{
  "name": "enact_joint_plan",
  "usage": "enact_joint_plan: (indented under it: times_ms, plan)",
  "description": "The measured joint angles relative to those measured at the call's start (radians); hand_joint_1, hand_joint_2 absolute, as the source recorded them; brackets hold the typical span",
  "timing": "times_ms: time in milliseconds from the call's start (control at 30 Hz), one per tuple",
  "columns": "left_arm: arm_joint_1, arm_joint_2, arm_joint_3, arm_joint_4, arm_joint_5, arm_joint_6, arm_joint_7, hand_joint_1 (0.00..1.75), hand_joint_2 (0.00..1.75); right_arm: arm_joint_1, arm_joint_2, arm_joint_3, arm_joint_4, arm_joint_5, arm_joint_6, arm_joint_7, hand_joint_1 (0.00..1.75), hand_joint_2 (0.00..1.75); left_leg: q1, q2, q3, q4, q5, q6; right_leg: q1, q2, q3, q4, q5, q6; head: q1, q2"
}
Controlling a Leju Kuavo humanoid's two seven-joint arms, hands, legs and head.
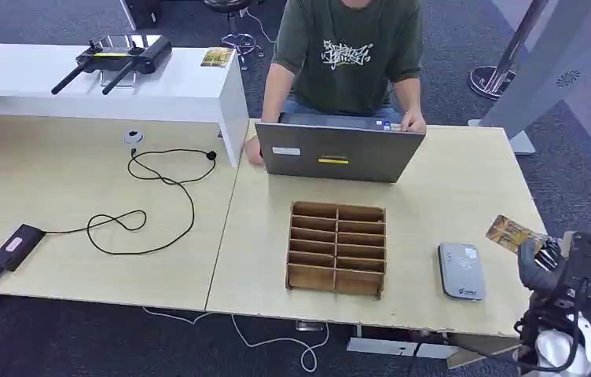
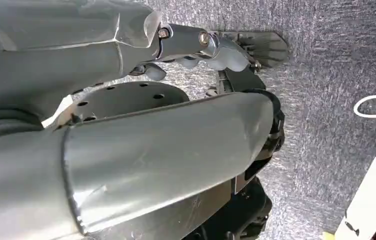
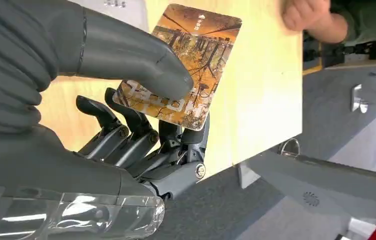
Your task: Pass the card to the sensor for recognition and then transmit it.
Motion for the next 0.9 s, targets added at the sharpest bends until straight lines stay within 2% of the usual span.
enact_joint_plan:
  times_ms: [567, 900]
  plan:
    - [-0.012, 0.012, -0.051, 0.029, 0.030, 0.000, -0.010, 0.00, 0.00, 0.005, 0.000, -0.002, 0.045, -0.018, 0.002, 0.012, 1.75, 1.75, 0.000, 0.000, 0.000, 0.000, 0.000, 0.000, 0.000, 0.000, 0.000, 0.000, 0.000, 0.000, 0.000, 0.000]
    - [-0.018, 0.017, -0.090, 0.032, 0.042, 0.000, -0.010, 0.00, 0.00, -0.028, 0.000, -0.002, 0.111, -0.018, -0.017, 0.030, 1.75, 1.75, 0.000, 0.000, 0.000, 0.000, 0.000, 0.000, 0.000, 0.000, 0.000, 0.000, 0.000, 0.000, 0.000, 0.000]
